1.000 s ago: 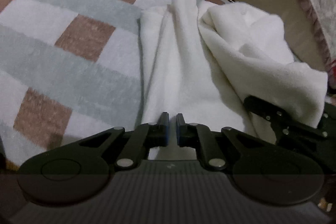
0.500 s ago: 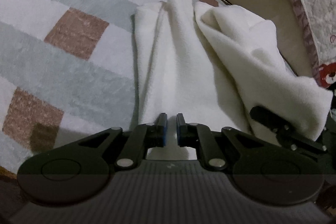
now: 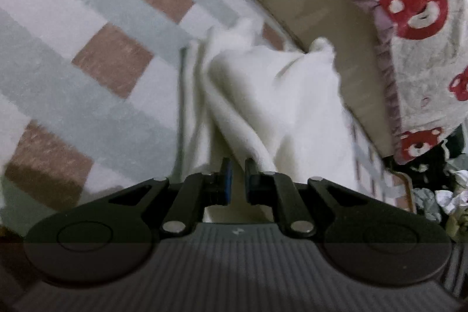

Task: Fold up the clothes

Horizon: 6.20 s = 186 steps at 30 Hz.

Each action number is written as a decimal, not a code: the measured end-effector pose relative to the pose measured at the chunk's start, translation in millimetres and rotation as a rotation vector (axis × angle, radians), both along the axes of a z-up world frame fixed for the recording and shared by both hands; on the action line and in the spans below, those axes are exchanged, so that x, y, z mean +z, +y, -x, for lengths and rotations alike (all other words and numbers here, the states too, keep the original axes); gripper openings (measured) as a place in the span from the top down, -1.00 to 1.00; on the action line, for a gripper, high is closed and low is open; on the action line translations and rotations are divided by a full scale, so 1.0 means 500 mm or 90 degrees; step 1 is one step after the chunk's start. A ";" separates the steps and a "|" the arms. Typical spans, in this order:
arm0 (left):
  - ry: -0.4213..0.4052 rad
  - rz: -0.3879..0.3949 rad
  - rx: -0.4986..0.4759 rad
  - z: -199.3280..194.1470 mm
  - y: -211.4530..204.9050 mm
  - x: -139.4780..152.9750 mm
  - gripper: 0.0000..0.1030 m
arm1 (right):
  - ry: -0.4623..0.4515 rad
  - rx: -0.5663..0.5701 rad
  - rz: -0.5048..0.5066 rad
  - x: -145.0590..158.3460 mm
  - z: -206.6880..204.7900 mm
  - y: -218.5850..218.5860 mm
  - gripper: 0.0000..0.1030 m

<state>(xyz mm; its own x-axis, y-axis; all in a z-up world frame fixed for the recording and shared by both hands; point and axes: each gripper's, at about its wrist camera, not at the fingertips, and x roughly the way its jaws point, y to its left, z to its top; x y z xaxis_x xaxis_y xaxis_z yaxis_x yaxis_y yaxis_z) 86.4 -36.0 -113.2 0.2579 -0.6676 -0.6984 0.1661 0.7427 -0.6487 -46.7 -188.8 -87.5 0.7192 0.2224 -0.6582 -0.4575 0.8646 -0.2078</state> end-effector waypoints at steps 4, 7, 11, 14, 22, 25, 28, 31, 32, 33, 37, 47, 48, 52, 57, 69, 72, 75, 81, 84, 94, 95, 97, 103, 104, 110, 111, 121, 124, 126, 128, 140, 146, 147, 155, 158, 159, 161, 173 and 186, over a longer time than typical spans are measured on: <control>0.014 0.043 0.021 -0.003 0.034 0.008 0.84 | -0.005 0.008 0.027 -0.024 0.011 0.009 0.52; 0.000 0.080 0.037 -0.002 0.060 0.031 0.84 | 0.025 -0.030 -0.032 -0.006 -0.005 -0.005 0.52; -0.013 0.123 0.028 0.005 0.071 0.054 0.76 | 0.032 -0.033 -0.027 -0.003 -0.005 -0.015 0.51; -0.012 0.109 0.003 0.010 0.051 0.055 0.56 | 0.031 -0.032 -0.015 -0.004 -0.009 -0.008 0.49; -0.053 0.038 -0.032 0.007 -0.003 0.027 0.21 | 0.018 -0.015 -0.020 0.003 -0.003 -0.001 0.45; -0.035 0.111 0.005 -0.012 0.024 0.011 0.19 | 0.028 -0.023 -0.073 0.017 -0.015 -0.012 0.45; -0.002 0.160 0.034 -0.026 0.030 -0.018 0.14 | 0.024 -0.020 -0.073 0.021 -0.020 -0.008 0.46; 0.012 0.163 0.031 -0.024 0.025 -0.027 0.12 | 0.005 -0.009 -0.021 0.015 -0.010 0.010 0.47; 0.013 0.162 0.032 -0.023 0.025 -0.023 0.11 | -0.002 -0.011 -0.006 0.013 -0.006 0.016 0.47; 0.006 0.153 0.026 -0.020 0.024 -0.015 0.07 | -0.012 -0.007 0.017 0.013 -0.001 0.026 0.47; -0.015 0.089 0.009 -0.012 0.023 0.017 0.06 | -0.055 0.011 0.112 0.012 0.020 0.065 0.39; 0.033 0.070 -0.024 0.008 0.029 0.010 0.06 | 0.035 -0.056 -0.047 0.042 0.076 -0.006 0.29; 0.022 0.059 -0.029 0.012 0.026 0.015 0.06 | 0.036 -0.060 -0.059 0.044 0.076 -0.010 0.29; -0.007 0.056 -0.027 0.019 0.023 0.027 0.00 | 0.003 -0.008 -0.086 0.073 0.088 -0.006 0.61; -0.012 0.053 -0.011 0.009 -0.026 -0.006 0.17 | 0.020 0.018 -0.080 0.064 0.067 0.010 0.64; -0.099 -0.011 0.037 0.023 -0.006 0.052 0.57 | 0.056 -0.112 0.003 0.054 0.196 -0.189 0.18; -0.099 0.015 0.043 0.021 0.000 0.052 0.57 | 0.092 -0.137 0.069 0.025 0.226 -0.208 0.18; -0.115 0.055 0.048 0.018 0.009 0.060 0.58 | 0.109 -0.174 0.009 0.009 0.236 -0.223 0.12; -0.179 0.025 0.027 0.031 -0.011 0.089 0.59 | 0.105 -0.286 -0.125 -0.020 0.170 -0.243 -0.32; -0.184 -0.004 0.026 0.037 -0.015 0.092 0.59 | 0.106 -0.343 -0.144 -0.038 0.127 -0.262 0.04; -0.162 -0.061 0.014 0.029 -0.022 0.075 0.57 | 0.113 -0.413 -0.173 -0.068 0.156 -0.288 0.44; -0.176 -0.064 0.014 0.032 -0.020 0.086 0.56 | 0.114 -0.411 -0.169 -0.064 0.156 -0.282 0.45; -0.215 -0.075 0.019 0.039 -0.015 0.114 0.56 | 0.117 -0.404 -0.157 -0.065 0.153 -0.276 0.45; -0.356 -0.137 0.084 0.077 0.038 0.225 0.81 | 0.127 -0.415 -0.170 -0.065 0.155 -0.285 0.44; -0.319 -0.053 0.067 0.074 0.056 0.225 0.81 | 0.128 -0.415 -0.182 -0.067 0.154 -0.291 0.44; -0.326 -0.019 -0.147 0.136 -0.037 0.222 0.72 | 0.149 -0.432 -0.268 -0.077 0.160 -0.325 0.43; -0.320 -0.038 -0.182 0.145 -0.061 0.212 0.71 | 0.144 -0.423 -0.255 -0.077 0.160 -0.320 0.43; -0.241 -0.336 -0.175 0.124 -0.098 0.090 0.32 | 0.183 -0.353 -0.222 -0.069 0.175 -0.315 0.42; -0.256 -0.309 -0.129 0.106 -0.064 0.103 0.37 | 0.205 -0.312 -0.243 -0.045 0.196 -0.352 0.37; -0.306 -0.303 -0.092 0.096 -0.053 0.123 0.37 | 0.195 -0.309 -0.302 -0.011 0.212 -0.391 0.32; -0.334 -0.265 -0.051 0.063 -0.039 0.139 0.36 | 0.164 -0.323 -0.368 0.026 0.209 -0.429 0.27; -0.353 -0.206 -0.011 -0.098 -0.061 0.099 0.93 | 0.176 -0.302 -0.280 0.073 -0.121 -0.422 -0.02; -0.363 -0.210 0.003 -0.130 -0.058 0.079 0.94 | 0.166 -0.291 -0.191 0.052 -0.220 -0.376 -0.17; -0.364 -0.210 0.005 -0.135 -0.057 0.075 0.94 | 0.168 -0.296 -0.174 0.044 -0.224 -0.372 -0.18; -0.256 -0.082 0.033 -0.131 0.000 0.056 0.75 | 0.198 -0.367 -0.322 -0.002 -0.199 -0.431 -0.35; -0.209 -0.028 0.043 -0.128 0.024 0.050 0.55 | 0.243 -0.391 -0.424 -0.015 -0.169 -0.468 -0.36; -0.193 -0.010 0.047 -0.126 0.032 0.047 0.51 | 0.263 -0.398 -0.456 -0.020 -0.157 -0.481 -0.39; -0.162 0.026 0.054 -0.124 0.048 0.043 0.49 | 0.292 -0.386 -0.445 -0.011 -0.145 -0.493 -0.52; -0.248 -0.164 -0.006 -0.075 -0.026 0.038 1.00 | 0.288 -0.362 -0.516 0.019 -0.096 -0.507 -0.52; -0.090 -0.008 -0.003 -0.093 0.062 0.039 0.16 | 0.345 -0.342 -0.523 -0.046 -0.076 -0.484 -0.55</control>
